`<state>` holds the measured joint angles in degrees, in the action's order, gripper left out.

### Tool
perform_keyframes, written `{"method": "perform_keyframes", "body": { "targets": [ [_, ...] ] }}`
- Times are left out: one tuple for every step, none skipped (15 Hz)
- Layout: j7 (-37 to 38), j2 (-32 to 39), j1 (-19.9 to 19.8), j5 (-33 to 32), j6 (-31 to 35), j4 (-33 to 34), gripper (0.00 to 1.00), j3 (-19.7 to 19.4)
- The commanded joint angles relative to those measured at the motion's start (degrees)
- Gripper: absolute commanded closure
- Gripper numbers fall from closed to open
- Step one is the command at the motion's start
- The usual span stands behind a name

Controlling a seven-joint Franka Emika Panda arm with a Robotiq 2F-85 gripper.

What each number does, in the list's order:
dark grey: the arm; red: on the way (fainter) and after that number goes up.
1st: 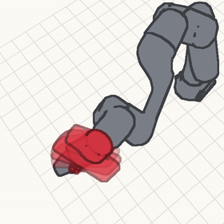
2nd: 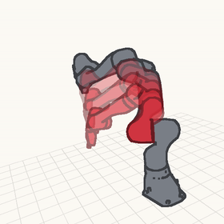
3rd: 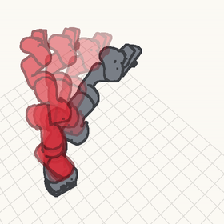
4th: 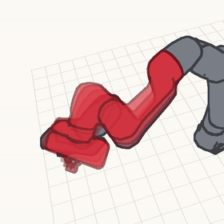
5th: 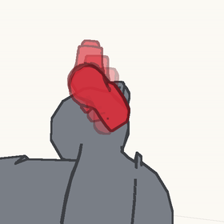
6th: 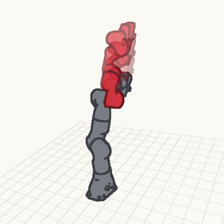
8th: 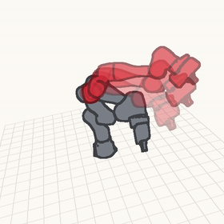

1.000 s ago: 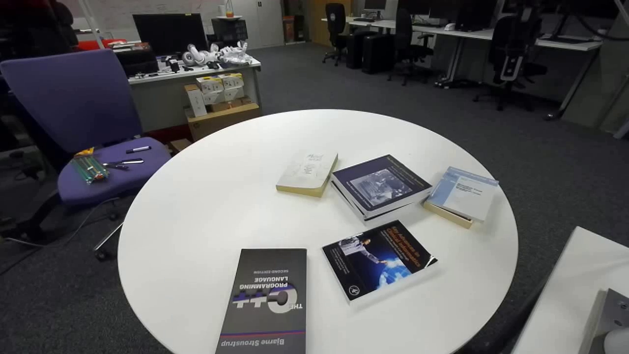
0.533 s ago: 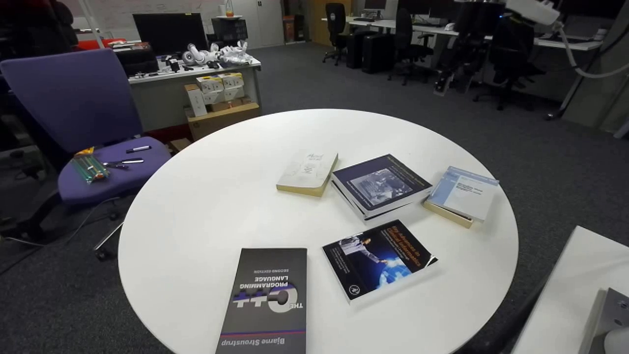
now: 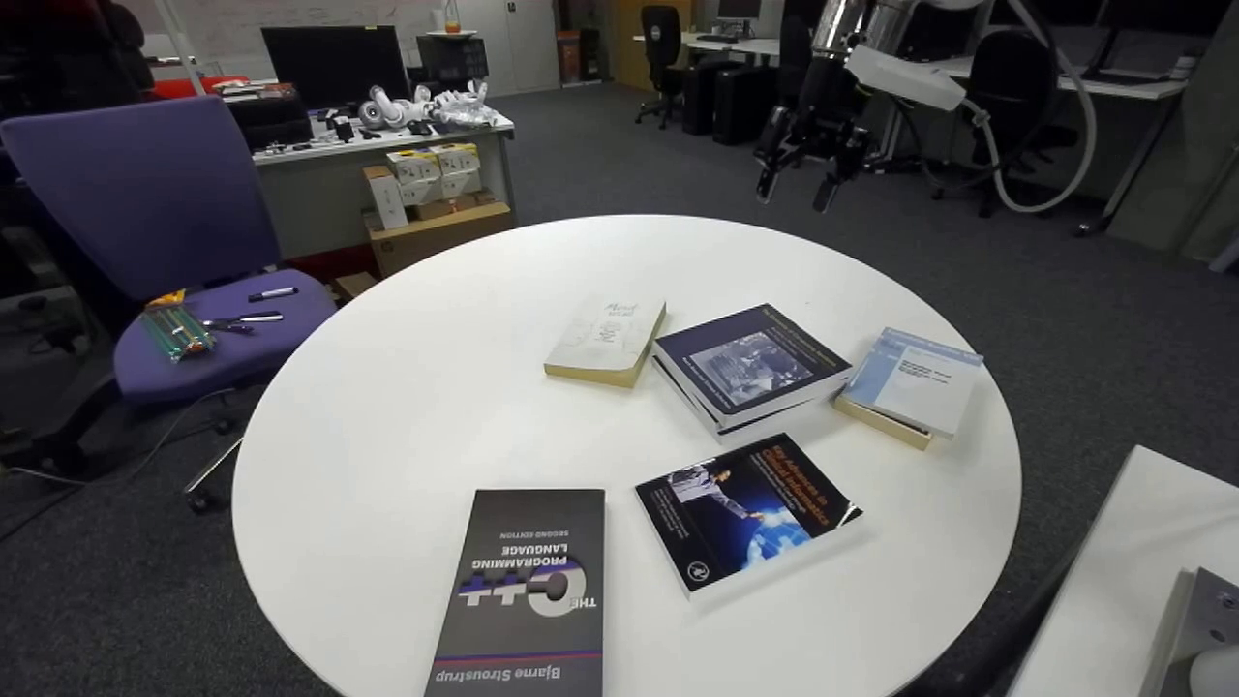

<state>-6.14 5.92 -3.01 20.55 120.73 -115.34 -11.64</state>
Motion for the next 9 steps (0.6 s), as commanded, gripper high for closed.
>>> {"method": "perform_keyframes", "body": {
  "targets": [
    [0.28, 1.39, -2.35, 0.84, -1.39, 2.0, 0.0, 2.18],
    [0.36, 2.43, -2.64, 1.3, -2.13, 3.4, 0.0, 2.29],
    [0.39, 3.02, -2.81, 1.44, -2.41, 4.12, 0.0, 2.34],
    [0.41, 3.31, -2.87, 1.5, -2.56, 4.49, 0.0, 2.35],
    [0.42, 3.38, -2.88, 1.52, -2.59, 4.56, 0.0, 2.36],
    [0.43, 3.38, -2.88, 1.54, -2.6, 4.58, 0.0, 2.37],
    [0.43, 3.38, -2.87, 1.55, -2.61, 4.59, 0.0, 2.38],
    [0.43, 3.38, -2.87, 1.57, -2.61, 4.59, 0.0, 2.38],
    [0.43, 3.38, -2.87, 1.57, -2.61, 4.59, 0.0, 2.38]
  ]
}}
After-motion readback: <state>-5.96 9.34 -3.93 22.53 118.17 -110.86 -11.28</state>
